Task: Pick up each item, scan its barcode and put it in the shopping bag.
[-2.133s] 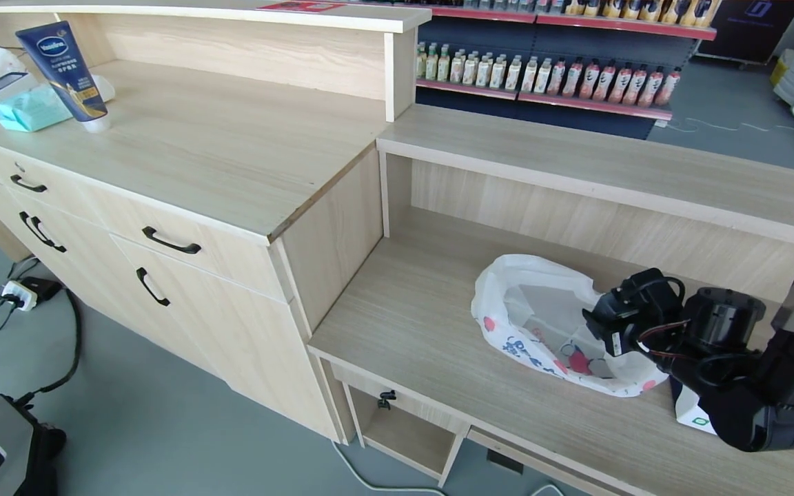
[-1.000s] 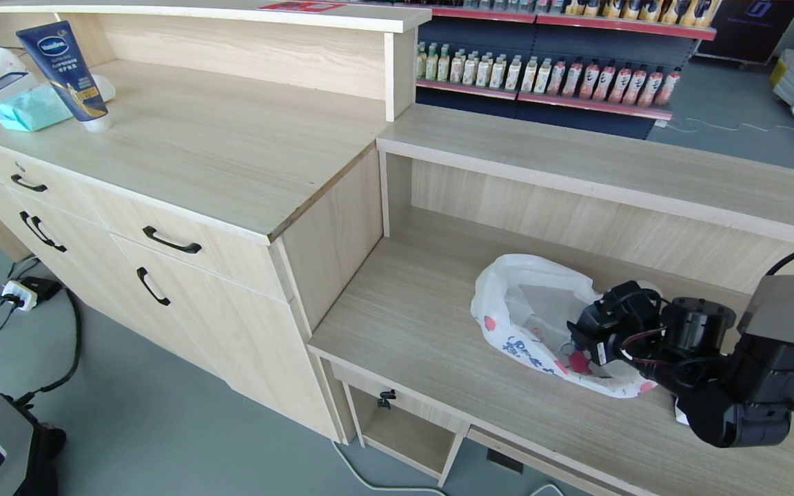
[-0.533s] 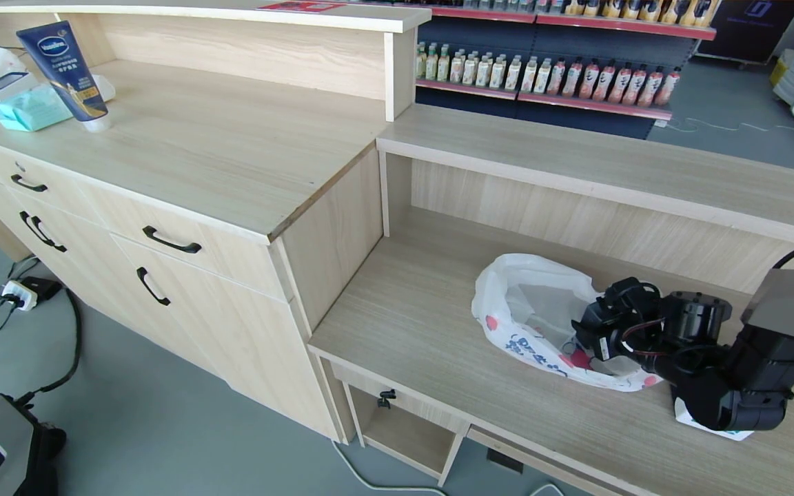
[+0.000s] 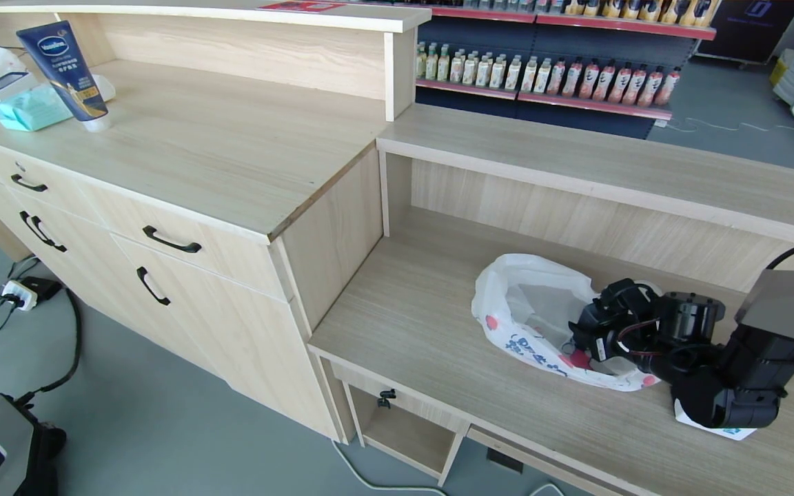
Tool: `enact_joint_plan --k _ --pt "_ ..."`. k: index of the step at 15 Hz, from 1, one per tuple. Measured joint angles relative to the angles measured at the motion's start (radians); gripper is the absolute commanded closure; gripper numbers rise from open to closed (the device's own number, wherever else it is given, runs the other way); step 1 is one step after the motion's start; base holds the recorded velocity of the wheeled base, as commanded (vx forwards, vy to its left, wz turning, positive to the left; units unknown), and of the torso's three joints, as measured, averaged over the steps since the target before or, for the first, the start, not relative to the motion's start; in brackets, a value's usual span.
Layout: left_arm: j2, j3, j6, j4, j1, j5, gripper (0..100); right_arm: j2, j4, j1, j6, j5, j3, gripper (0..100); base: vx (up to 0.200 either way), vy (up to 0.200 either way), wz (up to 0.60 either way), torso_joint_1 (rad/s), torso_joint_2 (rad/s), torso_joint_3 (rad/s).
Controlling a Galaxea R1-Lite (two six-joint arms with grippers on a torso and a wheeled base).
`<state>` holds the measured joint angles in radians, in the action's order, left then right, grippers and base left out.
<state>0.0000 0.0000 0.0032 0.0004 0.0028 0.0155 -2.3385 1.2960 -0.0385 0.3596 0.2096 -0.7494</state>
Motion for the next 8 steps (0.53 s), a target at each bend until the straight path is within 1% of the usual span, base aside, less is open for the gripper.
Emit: enact_joint_plan --k 5,8 --pt "0.0 0.0 0.0 0.0 0.0 0.0 0 0.001 0.0 0.003 -0.003 0.005 -0.008 0 0.0 0.0 0.0 0.0 0.0 0.0" --pt "0.0 0.0 0.0 0.0 0.0 0.0 0 0.047 -0.001 0.03 -0.015 0.033 -0.008 0 0.0 0.0 0.0 0.0 0.0 0.0"
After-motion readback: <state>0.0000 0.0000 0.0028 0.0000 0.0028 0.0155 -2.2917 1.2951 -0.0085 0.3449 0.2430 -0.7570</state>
